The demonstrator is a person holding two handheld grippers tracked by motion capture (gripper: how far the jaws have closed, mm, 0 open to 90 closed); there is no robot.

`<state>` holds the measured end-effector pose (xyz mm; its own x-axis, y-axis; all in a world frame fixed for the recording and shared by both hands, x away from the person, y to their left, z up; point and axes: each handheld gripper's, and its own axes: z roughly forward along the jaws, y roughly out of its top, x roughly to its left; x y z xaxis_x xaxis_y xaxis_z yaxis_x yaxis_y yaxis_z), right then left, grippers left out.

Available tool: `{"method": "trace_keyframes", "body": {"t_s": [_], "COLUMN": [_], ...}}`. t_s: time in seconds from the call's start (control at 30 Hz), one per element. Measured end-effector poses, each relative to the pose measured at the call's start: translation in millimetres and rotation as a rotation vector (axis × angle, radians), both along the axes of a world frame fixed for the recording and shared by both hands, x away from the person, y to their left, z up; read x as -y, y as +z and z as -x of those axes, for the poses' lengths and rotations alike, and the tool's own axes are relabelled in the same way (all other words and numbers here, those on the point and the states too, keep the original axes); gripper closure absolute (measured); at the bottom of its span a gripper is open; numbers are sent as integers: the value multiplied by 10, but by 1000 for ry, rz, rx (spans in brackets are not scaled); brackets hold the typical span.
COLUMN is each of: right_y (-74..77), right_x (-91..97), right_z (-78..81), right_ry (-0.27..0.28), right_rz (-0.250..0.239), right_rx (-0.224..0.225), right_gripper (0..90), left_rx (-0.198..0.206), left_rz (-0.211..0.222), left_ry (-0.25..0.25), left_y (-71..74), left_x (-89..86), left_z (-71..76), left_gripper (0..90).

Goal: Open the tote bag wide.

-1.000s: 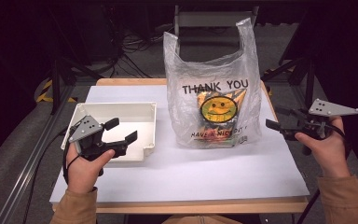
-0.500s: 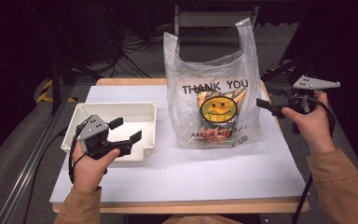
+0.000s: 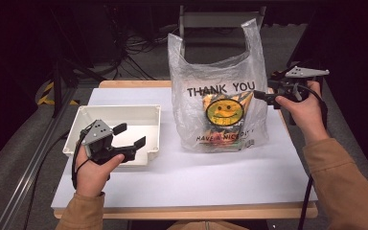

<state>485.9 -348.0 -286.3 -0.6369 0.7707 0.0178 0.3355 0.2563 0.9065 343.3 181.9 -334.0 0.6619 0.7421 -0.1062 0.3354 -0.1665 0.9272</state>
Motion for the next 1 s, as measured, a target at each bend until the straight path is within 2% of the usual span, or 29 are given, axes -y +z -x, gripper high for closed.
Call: {"method": "trace_keyframes", "body": {"t_s": [0.03, 0.13, 0.2, 0.27, 0.3, 0.33, 0.37, 0.6, 0.77, 1.0], "right_y": [-8, -15, -15, -9, -9, 1, 1, -48, -192, -351], "right_x": [1, 17, 23, 34, 34, 57, 57, 190, 275, 304], "right_z": [-1, 36, 79, 133, 133, 200, 200, 477, 654, 770], "right_ry": [7, 33, 50, 65, 65, 75, 75, 96, 107, 114], "right_rz": [1, 8, 19, 46, 46, 40, 40, 8, -13, -11], "right_rx": [-11, -22, -24, -22, -22, -14, -14, -10, -19, -26], "right_gripper": [450, 678, 798, 869, 869, 896, 896, 900, 900, 900], "left_rx": [1, 2, -7, -12, -12, -14, -14, -18, -30, -45], "left_rz": [0, -8, -7, -10, -10, -17, -17, -27, -28, -42], "left_ry": [-1, -4, -3, -8, -8, -14, -14, -25, -49, -91], "left_y": [-2, -6, -30, -44, -44, -56, -56, -79, -100, -151], "left_x": [9, 12, 24, 40, 40, 57, 57, 126, 212, 391], "left_z": [7, 9, 0, -6, -6, -7, -7, -7, -15, -30], "left_gripper": [180, 178, 179, 179, 179, 179, 179, 179, 179, 178]}}
